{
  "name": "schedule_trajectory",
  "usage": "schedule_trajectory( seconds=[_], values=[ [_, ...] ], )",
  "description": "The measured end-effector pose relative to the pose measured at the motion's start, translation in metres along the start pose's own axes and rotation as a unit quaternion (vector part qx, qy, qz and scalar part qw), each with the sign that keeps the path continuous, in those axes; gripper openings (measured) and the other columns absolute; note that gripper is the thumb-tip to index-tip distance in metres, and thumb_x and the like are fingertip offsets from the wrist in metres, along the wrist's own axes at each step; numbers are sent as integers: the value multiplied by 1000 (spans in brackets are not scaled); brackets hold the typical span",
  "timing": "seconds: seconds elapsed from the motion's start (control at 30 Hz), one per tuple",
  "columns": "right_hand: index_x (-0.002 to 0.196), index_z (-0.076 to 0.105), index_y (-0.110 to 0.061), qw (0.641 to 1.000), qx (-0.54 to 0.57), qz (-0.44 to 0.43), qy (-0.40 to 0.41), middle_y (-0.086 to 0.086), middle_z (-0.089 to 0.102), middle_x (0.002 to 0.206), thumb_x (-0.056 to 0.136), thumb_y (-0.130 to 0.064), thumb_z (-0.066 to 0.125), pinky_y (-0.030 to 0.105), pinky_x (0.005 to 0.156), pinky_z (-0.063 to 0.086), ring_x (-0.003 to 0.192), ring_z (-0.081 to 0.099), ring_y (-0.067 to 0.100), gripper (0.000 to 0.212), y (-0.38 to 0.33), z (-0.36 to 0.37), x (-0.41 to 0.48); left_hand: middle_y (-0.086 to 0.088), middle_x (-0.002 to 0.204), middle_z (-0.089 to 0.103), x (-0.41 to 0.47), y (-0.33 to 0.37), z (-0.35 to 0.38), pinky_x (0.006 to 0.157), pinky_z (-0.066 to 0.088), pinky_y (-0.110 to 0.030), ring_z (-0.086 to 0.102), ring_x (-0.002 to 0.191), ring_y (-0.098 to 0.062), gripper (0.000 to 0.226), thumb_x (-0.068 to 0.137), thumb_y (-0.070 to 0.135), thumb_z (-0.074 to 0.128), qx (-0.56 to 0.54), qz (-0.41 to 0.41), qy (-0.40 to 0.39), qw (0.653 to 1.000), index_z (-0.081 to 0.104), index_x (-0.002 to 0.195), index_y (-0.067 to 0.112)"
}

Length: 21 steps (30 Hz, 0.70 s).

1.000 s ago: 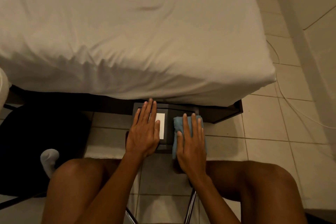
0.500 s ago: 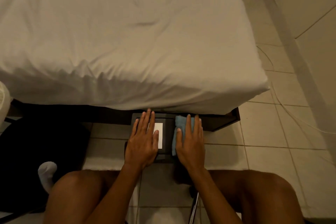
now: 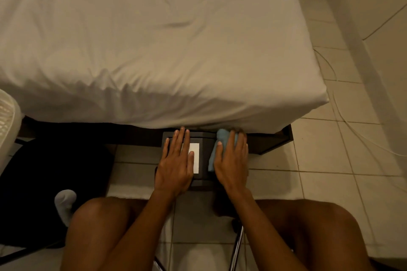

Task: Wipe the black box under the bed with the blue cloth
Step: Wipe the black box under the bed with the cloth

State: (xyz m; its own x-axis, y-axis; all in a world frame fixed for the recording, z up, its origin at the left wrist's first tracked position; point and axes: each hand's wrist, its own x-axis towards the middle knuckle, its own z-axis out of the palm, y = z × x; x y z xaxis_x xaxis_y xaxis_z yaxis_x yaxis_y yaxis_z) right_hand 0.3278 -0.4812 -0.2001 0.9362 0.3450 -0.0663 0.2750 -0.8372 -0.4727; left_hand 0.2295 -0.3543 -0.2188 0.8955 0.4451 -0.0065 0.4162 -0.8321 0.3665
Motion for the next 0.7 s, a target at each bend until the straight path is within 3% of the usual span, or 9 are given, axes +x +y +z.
schedule_trajectory(
  seconds=[0.1,0.2,0.33,0.43,0.5,0.63,0.7],
  values=[
    [156,5,-19,999,2,-44,-16,7,0,164,95,-60,25,41,122,6,151,-3,22,76,15,2,-35,-2,166,3,-1,1,0,124,-4,-32,-4,153,-13,60,103,37,19,-2,-6,3,1000,7,157,15],
    [156,6,-23,999,-4,-40,-24,6,2,164,91,-67,27,41,122,6,151,-4,21,81,18,5,-23,-2,166,2,0,1,1,124,-6,-31,-5,153,-12,61,103,38,18,-6,-7,3,1000,6,157,16],
    [154,16,-25,1000,-24,-19,-5,12,15,162,92,-60,31,44,122,7,150,6,28,73,-6,6,1,0,166,-2,2,0,1,123,-6,-31,-8,153,-11,60,103,39,18,-6,-7,3,1000,3,157,17],
    [155,5,-32,995,-30,-93,-31,6,6,164,94,-55,33,45,122,3,151,-2,24,71,6,13,-26,0,166,-1,0,1,1,124,-3,-32,-6,153,-11,60,103,38,17,-9,-10,3,1000,4,157,17],
    [154,1,-34,990,-42,-127,-48,8,10,163,95,-54,33,50,122,9,151,3,26,70,21,12,-32,1,166,0,0,0,1,124,-1,-33,-6,153,-10,60,102,39,15,-18,-13,-2,1000,4,158,18],
    [153,21,-25,1000,-8,-18,-14,13,18,161,94,-55,25,48,121,10,150,8,28,67,5,6,6,0,166,0,2,1,1,124,1,-33,-4,153,-11,61,103,37,18,-10,-10,9,1000,3,157,15],
    [153,25,-25,999,-25,-20,6,15,21,160,94,-53,26,50,121,10,149,11,31,64,-8,10,8,-1,166,1,3,0,1,124,-2,-31,-2,153,-12,60,103,35,20,-4,-9,15,1000,5,157,14]
  ],
)
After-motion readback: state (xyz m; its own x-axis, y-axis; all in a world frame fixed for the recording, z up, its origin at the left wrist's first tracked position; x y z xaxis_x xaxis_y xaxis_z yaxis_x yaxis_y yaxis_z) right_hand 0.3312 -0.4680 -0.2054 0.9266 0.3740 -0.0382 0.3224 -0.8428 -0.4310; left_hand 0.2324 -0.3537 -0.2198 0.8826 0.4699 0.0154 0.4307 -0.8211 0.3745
